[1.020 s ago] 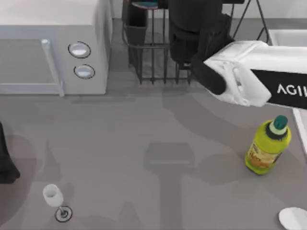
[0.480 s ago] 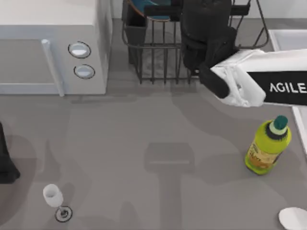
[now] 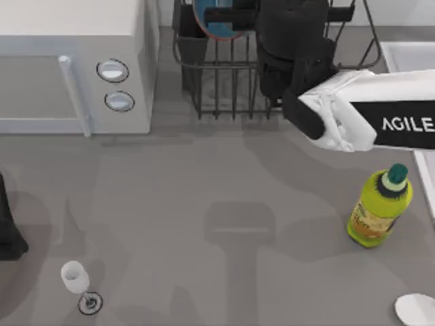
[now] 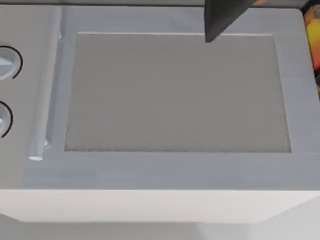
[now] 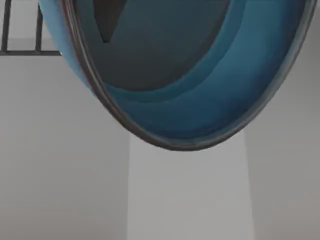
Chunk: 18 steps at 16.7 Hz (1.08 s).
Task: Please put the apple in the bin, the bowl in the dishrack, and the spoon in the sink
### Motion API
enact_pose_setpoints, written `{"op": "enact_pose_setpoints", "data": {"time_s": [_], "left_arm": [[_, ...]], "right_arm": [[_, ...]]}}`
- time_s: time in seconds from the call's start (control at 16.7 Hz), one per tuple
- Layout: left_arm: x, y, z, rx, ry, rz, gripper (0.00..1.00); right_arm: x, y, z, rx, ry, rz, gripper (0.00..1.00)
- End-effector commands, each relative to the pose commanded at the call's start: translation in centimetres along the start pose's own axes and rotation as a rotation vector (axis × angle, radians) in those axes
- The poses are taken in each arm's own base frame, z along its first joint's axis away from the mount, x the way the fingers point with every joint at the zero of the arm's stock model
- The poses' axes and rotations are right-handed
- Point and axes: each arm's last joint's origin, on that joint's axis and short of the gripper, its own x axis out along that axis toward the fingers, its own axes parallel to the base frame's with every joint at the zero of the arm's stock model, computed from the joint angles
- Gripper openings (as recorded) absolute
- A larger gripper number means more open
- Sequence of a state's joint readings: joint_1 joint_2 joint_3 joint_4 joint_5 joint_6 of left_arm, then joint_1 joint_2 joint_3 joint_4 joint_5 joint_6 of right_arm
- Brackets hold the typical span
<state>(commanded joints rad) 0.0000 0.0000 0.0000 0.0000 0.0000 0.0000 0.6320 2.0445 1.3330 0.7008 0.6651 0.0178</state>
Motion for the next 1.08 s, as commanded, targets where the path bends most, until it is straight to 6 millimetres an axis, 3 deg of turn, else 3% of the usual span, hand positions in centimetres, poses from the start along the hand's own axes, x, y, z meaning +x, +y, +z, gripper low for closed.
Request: {"op": "enact_pose_setpoints", "data": {"time_s": [0.24, 0.3, 0.84, 0.96, 1.08], "left_arm": [[0.0, 0.0, 0.0, 0.000, 0.000, 0.000, 1.00], [0.0, 0.0, 0.0, 0.000, 0.000, 0.000, 1.00], [0.0, 0.0, 0.0, 0.000, 0.000, 0.000, 1.00], [0.0, 0.0, 0.0, 0.000, 0.000, 0.000, 1.00], [0.0, 0.0, 0.0, 0.000, 0.000, 0.000, 1.00]], "right_arm": [[0.0, 0.0, 0.0, 0.000, 0.000, 0.000, 0.98], [0.0, 0.0, 0.0, 0.000, 0.000, 0.000, 1.00], [-0.1, 0.1, 0.0, 0.000, 0.000, 0.002, 1.00], [-0.2, -1.0, 0.2, -0.016, 0.019, -0.001, 1.00], [-0.6, -3.4, 0.5, -0.046, 0.061, -0.009, 1.00]]}}
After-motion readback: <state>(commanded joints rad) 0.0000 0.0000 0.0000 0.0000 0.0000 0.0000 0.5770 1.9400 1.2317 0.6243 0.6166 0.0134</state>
